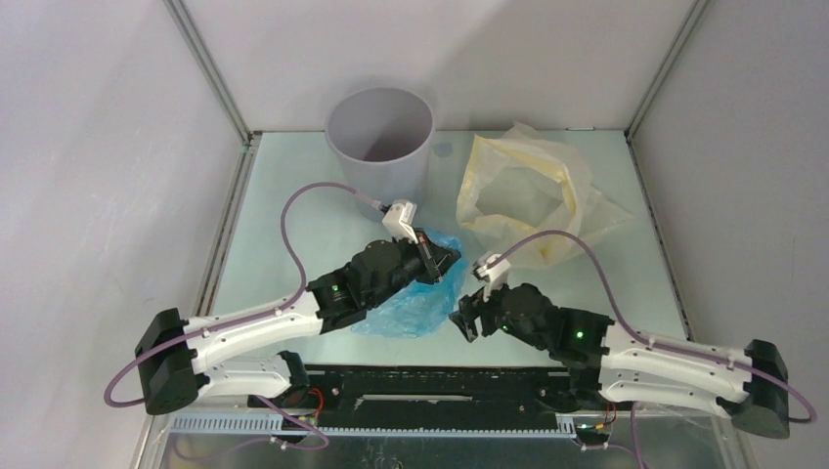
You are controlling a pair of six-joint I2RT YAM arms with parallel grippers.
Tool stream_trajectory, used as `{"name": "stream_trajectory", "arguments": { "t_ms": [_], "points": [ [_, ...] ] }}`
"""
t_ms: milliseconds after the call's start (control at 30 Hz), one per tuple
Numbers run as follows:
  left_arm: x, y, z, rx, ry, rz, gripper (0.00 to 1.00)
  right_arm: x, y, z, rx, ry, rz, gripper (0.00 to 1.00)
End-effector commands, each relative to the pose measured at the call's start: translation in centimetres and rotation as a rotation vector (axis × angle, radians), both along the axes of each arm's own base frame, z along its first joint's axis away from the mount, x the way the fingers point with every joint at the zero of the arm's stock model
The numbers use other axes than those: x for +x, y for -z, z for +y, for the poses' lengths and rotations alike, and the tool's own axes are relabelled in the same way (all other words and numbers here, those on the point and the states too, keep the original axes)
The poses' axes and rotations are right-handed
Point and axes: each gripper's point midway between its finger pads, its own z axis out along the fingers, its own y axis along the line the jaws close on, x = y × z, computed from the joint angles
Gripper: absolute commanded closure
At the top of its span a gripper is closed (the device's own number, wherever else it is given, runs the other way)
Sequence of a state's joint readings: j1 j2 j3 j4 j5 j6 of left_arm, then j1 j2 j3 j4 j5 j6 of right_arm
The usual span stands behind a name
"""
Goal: Put the trash bags into the trash bin
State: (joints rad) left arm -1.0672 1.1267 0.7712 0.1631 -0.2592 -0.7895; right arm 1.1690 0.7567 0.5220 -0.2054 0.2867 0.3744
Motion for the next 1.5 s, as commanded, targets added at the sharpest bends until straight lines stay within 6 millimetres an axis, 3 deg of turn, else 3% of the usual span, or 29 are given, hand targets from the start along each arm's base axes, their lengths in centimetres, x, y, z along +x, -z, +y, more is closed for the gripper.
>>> {"name": "stream_trajectory", "arguments": {
  "t_ms": [0,100,333,500,567,733,933,1067,1200,1467],
  "points": [
    [0.3,-2.2,-0.7,-0.057,-0.015,-0.007,0.99,1.1,-0.5,2.0,0.033,0.036,-0.039,0.31],
    [0.4,-2.2,-0.7,-0.058,-0.02,-0.007,0.99,1.3,-0.3,2.9,0.036,0.021,-0.044,0.46],
    [0.3,-2.9,-1.5,-0.081,0.004,-0.005,0.99,2.1,-0.8,3.7,0.038,0.033,-0.067,0.51],
    [-0.4,-3.8,-2.0,-0.119,0.041,-0.006,0.96,2.9,-1.0,3.0,0.036,0.092,-0.084,0.89],
    [-0.5,-4.1,-1.4,-0.123,0.03,-0.01,0.89,3.0,-1.1,2.7,0.038,0.104,-0.083,1.0],
    [-0.9,-4.5,-0.1,-0.095,0.023,-0.025,0.57,3.6,-0.4,1.6,0.011,0.138,-0.059,1.0],
    [-2.8,-4.3,2.0,0.04,0.097,-0.061,0.35,4.3,-0.3,0.0,0.001,0.183,-0.038,1.0],
    [-3.9,-4.2,4.1,0.159,0.131,-0.088,0.33,4.8,-0.3,-0.8,0.01,0.192,-0.017,1.0],
    [-4.3,-2.8,7.7,0.263,0.092,-0.107,0.5,5.0,-0.5,-1.3,0.026,0.192,0.003,1.0],
    [-4.1,1.4,12.8,0.345,-0.021,-0.158,0.28,5.3,-0.6,-1.3,0.047,0.174,0.025,1.0]
  ]
}}
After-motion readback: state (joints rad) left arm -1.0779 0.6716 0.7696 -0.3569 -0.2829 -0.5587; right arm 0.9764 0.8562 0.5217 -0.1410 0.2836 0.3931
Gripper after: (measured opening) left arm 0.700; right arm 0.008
